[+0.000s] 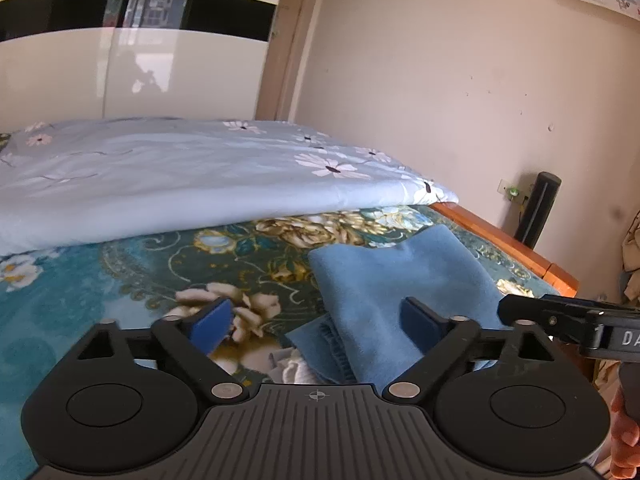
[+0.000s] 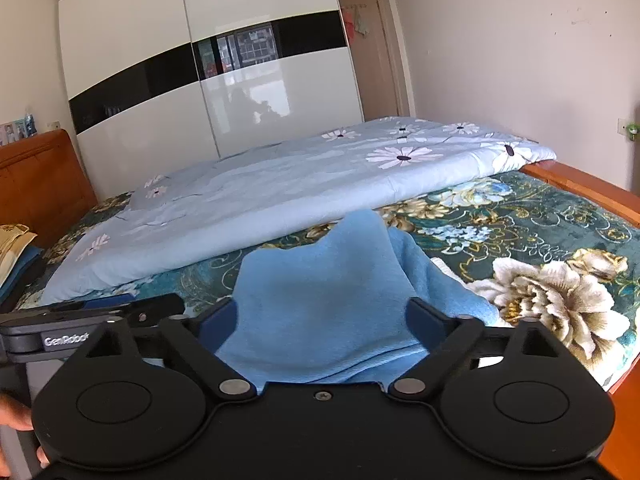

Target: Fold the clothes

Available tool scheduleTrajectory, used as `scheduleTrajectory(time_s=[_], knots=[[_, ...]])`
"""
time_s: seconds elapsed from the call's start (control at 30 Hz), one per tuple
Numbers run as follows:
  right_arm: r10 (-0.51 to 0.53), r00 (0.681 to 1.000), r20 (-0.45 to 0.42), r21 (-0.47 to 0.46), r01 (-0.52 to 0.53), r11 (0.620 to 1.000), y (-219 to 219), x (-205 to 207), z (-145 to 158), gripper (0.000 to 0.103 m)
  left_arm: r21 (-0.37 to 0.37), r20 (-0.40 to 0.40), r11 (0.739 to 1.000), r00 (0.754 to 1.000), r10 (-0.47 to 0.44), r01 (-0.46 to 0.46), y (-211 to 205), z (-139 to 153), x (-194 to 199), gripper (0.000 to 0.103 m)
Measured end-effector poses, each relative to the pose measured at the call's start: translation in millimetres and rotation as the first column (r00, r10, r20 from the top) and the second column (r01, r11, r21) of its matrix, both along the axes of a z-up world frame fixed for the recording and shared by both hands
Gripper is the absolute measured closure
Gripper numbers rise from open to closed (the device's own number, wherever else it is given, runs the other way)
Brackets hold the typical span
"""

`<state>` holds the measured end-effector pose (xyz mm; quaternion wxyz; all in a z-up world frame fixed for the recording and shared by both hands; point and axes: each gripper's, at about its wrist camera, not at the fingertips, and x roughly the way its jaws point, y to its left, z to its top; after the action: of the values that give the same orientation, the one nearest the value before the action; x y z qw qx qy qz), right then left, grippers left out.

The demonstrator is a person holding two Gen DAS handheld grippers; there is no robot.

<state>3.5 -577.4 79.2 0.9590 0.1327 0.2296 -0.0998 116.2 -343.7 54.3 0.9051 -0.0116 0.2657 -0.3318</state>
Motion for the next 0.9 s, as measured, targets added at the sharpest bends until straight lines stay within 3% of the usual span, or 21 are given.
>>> scheduleTrajectory(time_s=[0.1,0.47,0.9], knots=[[-0.015,1.000,0.017,-0.005,0.015,1.000,4.1,-3.4,2.9,0.001,-0.005,0.008,1.000,1.000,0.007,-0.007,8.3,2.9,-2.0,0.000],[-0.030,0.999,0.041,-0.003,0.030,1.000,28.8,-13.0,16.0,0.001,0.009,0.002,0.999,0.999,0.046,-0.046,51.1,9.3,-8.6,0.000],[0.038,0.995,0.087,-0.018,-0.036,0.999,100.8,-12.3,23.8,0.001,0.007,-0.011,0.987,0.987,0.158,-0.158,151.9,10.4,-24.2,0.000]])
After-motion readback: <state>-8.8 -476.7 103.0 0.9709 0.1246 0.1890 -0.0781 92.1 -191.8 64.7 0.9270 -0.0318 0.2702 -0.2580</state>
